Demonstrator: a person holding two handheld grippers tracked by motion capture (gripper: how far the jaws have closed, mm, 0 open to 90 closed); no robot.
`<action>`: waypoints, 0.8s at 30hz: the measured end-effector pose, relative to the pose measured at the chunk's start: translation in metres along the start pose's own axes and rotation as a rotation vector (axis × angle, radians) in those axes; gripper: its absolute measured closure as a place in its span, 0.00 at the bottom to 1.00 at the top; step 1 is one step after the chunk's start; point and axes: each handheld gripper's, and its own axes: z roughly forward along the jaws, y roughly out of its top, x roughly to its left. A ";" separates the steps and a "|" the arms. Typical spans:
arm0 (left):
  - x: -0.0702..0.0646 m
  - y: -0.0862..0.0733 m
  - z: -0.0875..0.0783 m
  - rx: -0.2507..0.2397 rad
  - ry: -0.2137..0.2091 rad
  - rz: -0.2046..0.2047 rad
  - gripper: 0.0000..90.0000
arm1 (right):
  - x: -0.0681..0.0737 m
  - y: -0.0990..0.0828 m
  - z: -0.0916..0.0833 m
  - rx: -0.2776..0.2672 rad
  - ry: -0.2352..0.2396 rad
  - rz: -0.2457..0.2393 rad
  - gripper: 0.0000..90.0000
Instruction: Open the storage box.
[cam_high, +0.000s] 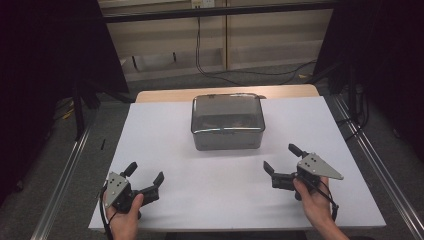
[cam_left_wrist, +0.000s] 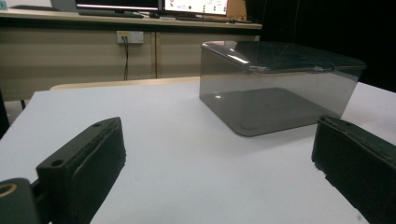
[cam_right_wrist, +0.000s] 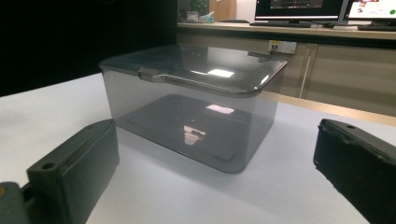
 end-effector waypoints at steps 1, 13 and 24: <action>0.000 0.000 0.000 -0.017 -0.015 -0.006 0.03 | 0.001 0.001 0.002 0.004 0.006 -0.004 0.00; -0.001 -0.001 0.000 0.012 -0.011 -0.006 0.04 | 0.010 0.011 0.025 0.005 0.058 -0.011 0.00; -0.001 -0.001 0.002 0.032 -0.025 -0.007 0.04 | 0.016 0.023 0.041 -0.011 0.093 -0.050 0.00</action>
